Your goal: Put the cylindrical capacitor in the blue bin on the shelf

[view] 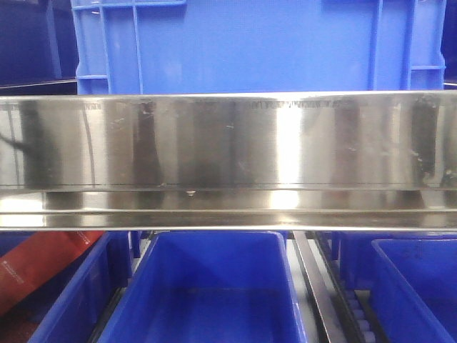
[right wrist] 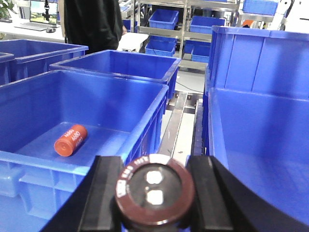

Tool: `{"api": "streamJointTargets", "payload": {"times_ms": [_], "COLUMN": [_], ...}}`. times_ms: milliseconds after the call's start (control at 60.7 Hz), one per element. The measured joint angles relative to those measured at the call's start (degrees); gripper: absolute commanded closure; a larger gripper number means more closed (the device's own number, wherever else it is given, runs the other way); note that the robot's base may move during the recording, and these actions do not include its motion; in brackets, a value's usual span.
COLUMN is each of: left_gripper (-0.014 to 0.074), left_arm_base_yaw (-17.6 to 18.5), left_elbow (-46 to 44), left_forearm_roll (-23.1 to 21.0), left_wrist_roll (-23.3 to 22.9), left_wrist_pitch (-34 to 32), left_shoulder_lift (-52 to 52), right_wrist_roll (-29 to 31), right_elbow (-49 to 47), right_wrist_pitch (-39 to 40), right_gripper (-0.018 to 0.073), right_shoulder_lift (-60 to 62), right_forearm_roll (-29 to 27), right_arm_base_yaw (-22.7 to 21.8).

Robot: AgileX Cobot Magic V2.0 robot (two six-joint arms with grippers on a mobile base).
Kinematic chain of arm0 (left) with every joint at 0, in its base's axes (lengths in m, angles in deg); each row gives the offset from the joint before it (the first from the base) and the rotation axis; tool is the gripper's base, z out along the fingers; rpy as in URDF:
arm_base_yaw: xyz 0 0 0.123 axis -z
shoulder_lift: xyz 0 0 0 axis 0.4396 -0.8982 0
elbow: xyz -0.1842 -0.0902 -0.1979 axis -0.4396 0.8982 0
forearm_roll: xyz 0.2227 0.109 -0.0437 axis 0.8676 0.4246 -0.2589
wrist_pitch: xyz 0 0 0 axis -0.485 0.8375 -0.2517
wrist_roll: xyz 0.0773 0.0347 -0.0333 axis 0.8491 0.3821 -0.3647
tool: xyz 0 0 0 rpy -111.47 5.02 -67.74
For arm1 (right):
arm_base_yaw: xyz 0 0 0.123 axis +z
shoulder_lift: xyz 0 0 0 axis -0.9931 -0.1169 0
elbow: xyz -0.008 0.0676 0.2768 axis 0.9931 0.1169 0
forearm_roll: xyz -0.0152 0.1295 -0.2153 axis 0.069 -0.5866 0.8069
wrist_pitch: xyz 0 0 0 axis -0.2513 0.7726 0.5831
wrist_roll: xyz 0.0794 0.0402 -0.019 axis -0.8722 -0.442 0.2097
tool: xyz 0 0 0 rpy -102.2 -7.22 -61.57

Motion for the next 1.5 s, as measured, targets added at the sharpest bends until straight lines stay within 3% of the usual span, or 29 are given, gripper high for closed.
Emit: {"api": "streamJointTargets", "payload": {"times_ms": [181, 527, 807, 1087, 1499], "left_gripper": [0.0707, 0.0707, 0.0707, 0.0707, 0.0707], "left_arm_base_yaw": [0.00, 0.00, 0.00, 0.00, 0.00], "left_elbow": [6.83, 35.86, 53.35, 58.35, 58.69], "left_forearm_roll": [0.65, 8.63, 12.92, 13.15, 13.27], "left_wrist_roll": [-2.05, -12.30, -19.49, -20.02, -20.02], "left_wrist_pitch": [2.35, -7.31, -8.34, -7.34, -5.79], "left_shoulder_lift": [9.53, 37.58, 60.77, 72.44, 72.69], "right_wrist_roll": [0.00, 0.00, 0.00, 0.29, 2.32], "right_elbow": [0.00, 0.00, 0.00, -5.89, -30.48], "right_wrist_pitch": [-1.15, -2.75, -3.47, -3.47, -8.59], "right_gripper": [0.0702, 0.0702, 0.0702, 0.0702, 0.0702], "right_shoulder_lift": [0.00, 0.00, 0.00, -7.80, -37.56], "right_forearm_roll": [0.00, 0.00, 0.00, -0.61, -2.04], "right_arm_base_yaw": [0.00, 0.00, 0.00, 0.53, 10.77]}}
